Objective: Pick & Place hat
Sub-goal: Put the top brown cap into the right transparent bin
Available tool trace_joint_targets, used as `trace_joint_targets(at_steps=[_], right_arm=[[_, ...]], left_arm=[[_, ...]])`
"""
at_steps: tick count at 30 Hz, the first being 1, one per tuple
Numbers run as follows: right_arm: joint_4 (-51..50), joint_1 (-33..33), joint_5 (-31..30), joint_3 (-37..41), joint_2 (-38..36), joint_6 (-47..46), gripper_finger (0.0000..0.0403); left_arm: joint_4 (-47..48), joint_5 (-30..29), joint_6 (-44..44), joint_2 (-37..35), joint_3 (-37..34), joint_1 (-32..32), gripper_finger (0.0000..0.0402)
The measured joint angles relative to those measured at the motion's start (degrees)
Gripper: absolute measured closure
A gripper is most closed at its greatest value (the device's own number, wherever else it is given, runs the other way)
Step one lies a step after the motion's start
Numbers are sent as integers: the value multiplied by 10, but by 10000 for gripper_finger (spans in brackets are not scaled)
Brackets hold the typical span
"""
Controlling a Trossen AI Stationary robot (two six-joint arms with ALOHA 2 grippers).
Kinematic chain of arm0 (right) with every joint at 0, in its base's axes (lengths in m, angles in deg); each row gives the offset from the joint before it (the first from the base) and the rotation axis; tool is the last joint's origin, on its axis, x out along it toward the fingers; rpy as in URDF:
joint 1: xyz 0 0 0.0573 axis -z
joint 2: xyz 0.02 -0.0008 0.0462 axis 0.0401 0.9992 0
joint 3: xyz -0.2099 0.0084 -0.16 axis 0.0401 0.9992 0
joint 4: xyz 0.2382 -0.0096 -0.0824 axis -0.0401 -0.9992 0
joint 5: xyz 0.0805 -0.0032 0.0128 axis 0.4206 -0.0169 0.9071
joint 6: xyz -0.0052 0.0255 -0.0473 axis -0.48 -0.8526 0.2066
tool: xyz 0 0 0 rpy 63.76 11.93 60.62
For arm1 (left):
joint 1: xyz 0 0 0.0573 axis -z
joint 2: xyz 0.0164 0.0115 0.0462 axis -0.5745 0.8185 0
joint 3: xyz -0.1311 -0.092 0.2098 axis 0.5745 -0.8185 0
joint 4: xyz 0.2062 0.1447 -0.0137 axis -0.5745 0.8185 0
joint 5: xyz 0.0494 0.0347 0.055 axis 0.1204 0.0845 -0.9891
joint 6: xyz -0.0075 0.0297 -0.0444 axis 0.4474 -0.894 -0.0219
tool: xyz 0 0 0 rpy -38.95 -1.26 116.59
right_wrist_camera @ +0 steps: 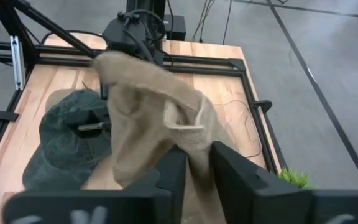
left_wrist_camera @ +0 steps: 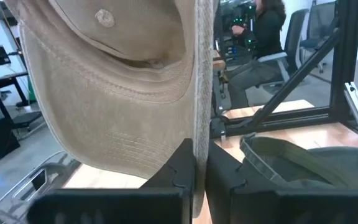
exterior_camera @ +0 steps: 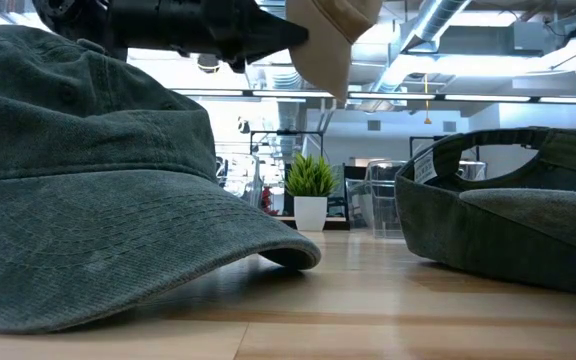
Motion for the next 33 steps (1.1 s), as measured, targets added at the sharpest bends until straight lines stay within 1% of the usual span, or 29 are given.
trace_joint_targets(at_steps=[6,11,14,16,19,23,27,30,33], right_arm=[[-9,-11,0,0,0,1,260],[-26,-31,0,0,0,5,202],[-47,-41,0,0,0,6,177],[-62,-46,0,0,0,5,168],[-81,-48,0,0,0,5,164],[-92,-48,-19,0,0,0,166],[-95,-48,-68,0,0,0,178],[-95,-48,-115,0,0,4,190],[-94,-45,-180,0,0,5,206]], left_arm=[[71,2,4,-43,0,1,389],[148,2,41,-86,0,1,383],[199,2,62,-114,-1,1,389],[229,9,74,-130,-1,1,389],[267,39,86,-151,-1,1,384],[292,110,94,-169,-3,2,389],[292,171,106,-189,-23,6,385],[293,188,106,-204,-38,13,384],[292,205,106,-216,-48,20,389]])
